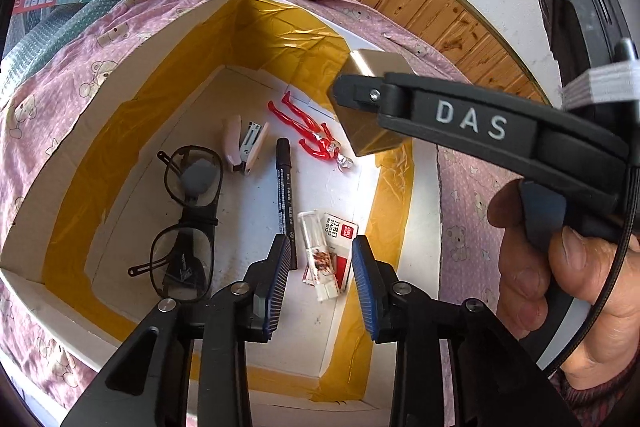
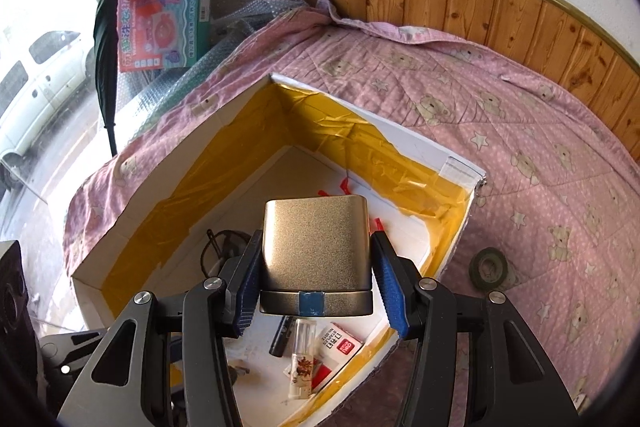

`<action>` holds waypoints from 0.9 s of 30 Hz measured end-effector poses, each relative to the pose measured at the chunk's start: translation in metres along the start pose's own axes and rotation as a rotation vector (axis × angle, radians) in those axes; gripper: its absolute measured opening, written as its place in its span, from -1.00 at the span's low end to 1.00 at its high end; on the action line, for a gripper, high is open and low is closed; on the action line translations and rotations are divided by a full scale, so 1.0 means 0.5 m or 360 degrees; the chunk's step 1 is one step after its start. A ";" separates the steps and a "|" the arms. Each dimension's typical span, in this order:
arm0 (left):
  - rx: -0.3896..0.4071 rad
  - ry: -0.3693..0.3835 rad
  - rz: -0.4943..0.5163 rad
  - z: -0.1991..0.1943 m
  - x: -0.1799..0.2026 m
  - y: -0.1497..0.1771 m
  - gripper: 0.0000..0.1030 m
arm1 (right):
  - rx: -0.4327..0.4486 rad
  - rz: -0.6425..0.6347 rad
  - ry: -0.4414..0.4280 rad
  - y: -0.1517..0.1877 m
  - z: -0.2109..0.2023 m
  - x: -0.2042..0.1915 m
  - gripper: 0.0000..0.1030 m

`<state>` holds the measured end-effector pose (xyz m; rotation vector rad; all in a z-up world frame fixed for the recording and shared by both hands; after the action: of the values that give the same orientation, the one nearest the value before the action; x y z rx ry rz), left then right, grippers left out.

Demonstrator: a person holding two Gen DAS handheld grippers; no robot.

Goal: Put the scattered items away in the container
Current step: 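Carry glue stick and gold tin into the cardboard box and open both tools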

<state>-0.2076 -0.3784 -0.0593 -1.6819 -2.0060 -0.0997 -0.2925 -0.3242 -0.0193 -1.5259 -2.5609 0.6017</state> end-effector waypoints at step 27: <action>0.0061 -0.0032 -0.0018 -0.049 -0.008 0.014 -0.19 | 0.0101 0.0092 -0.0195 0.017 -0.047 -0.003 0.21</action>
<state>-0.1927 -0.3895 -0.0415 -1.6539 -2.0197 -0.0484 -0.2781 -0.3150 -0.0009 -1.5946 -2.5651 0.7991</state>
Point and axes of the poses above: each gripper's, at about its wrist camera, not at the fingertips, and z roughly the way its jaws point, x to its right, y to its underside, the point moved 8 cm from there along z, roughly the way its jaws point, and after that the axes turned 12 degrees about -x, right-handed, at the moved point
